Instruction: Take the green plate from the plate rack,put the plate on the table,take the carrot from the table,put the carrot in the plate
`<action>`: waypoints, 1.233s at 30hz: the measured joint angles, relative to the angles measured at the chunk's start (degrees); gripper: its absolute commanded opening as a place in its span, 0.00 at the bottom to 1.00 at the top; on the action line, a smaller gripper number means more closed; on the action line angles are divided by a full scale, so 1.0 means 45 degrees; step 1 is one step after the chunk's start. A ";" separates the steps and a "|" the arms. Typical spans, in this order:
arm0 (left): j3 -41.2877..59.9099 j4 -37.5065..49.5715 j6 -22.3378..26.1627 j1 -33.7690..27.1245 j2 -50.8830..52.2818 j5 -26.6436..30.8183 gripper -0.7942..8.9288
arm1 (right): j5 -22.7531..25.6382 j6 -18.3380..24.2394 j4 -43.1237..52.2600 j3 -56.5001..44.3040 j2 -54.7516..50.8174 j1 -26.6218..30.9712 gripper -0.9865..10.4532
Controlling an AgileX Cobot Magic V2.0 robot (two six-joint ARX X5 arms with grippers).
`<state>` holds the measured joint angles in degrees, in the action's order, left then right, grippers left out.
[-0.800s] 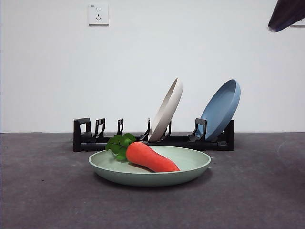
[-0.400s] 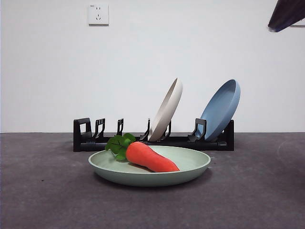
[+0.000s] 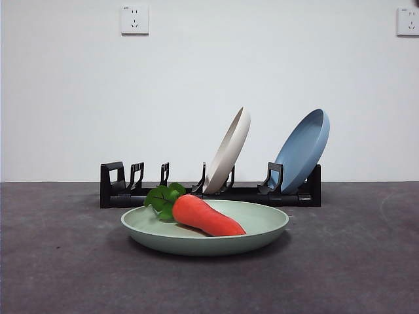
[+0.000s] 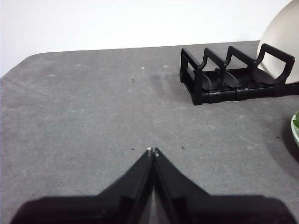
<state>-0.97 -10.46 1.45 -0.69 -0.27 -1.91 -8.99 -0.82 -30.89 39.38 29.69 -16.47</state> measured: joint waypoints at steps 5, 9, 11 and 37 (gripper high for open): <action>0.0000 0.0000 0.0000 0.0000 0.0000 0.0000 0.08 | 0.0005 0.0005 0.2934 -0.2943 -0.2254 0.1763 0.09; 0.0000 -0.0005 0.0000 -0.0005 0.0000 0.0000 0.08 | 0.0049 0.0005 0.4138 -0.4930 -0.3691 0.2375 0.09; 0.0000 0.0000 0.0000 -0.0005 0.0000 0.0000 0.08 | 0.0049 0.0005 0.4386 -0.5722 -0.4357 0.2492 0.09; 0.0000 -0.0005 0.0000 0.0000 0.0000 0.0000 0.08 | 0.0049 -0.1010 0.4469 -0.8408 -0.6543 0.2497 0.09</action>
<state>-0.97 -10.48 1.45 -0.69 -0.27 -1.91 -8.78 -5.37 -10.79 1.54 0.25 -5.23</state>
